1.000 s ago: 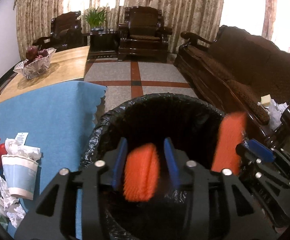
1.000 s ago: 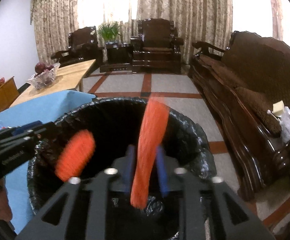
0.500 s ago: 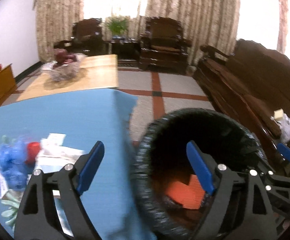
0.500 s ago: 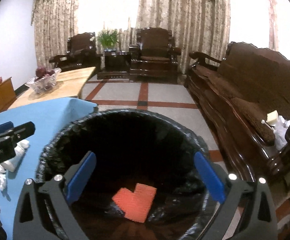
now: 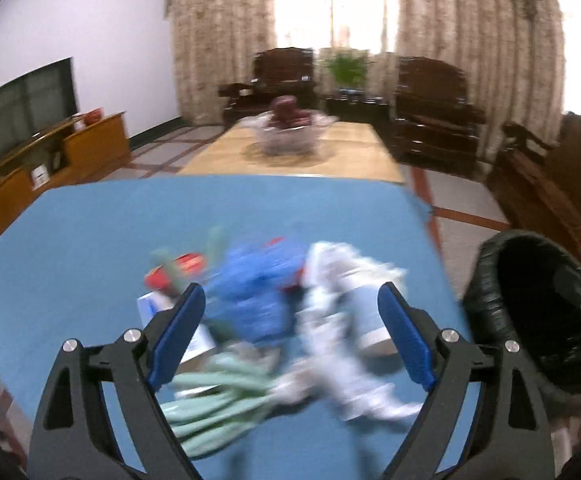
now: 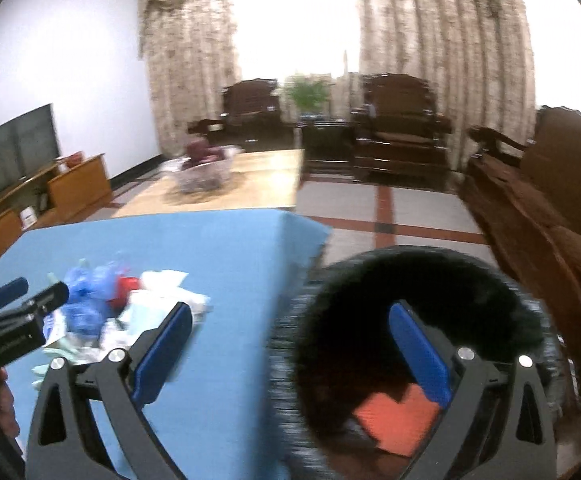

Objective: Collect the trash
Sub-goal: 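Move both tools back over the trash pile on the table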

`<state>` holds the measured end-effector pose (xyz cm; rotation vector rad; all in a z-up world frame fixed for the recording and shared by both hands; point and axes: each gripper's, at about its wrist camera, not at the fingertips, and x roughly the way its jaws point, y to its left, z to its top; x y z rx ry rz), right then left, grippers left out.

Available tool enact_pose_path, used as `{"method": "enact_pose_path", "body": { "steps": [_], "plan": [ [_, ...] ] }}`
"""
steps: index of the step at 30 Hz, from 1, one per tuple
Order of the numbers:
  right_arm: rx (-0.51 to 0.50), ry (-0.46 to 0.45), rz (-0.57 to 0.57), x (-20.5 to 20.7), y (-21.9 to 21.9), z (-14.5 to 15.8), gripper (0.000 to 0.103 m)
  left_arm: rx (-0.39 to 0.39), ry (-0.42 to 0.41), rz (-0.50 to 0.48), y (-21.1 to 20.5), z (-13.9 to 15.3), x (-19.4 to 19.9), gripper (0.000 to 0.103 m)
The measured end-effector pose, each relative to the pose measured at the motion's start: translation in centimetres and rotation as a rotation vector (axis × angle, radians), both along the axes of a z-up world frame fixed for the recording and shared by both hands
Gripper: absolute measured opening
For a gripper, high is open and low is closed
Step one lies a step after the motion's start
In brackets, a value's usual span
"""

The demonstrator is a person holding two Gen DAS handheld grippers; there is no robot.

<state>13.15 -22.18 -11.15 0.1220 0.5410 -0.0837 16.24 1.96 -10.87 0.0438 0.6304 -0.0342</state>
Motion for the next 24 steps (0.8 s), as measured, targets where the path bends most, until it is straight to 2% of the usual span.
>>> {"method": "enact_pose_path", "body": {
  "steps": [3,9,14,24],
  "plan": [
    [0.003,0.004,0.065,0.7,3.0,-0.8,0.096,0.016,0.019,0.044,2.9,-1.0,-0.5,0.086],
    [-0.031,0.053,0.153,1.7,7.6,-3.2,0.079,-0.003,0.069,0.074,6.0,-3.4,-1.6,0.086],
    [-0.022,0.078,0.168,1.6,8.8,-4.5,0.071,0.012,0.097,0.053,6.3,-5.5,-2.2,0.086],
    [-0.03,0.087,0.189,1.5,8.7,-4.8,0.07,0.072,0.159,0.016,4.6,-9.3,-1.6,0.086]
  ]
}}
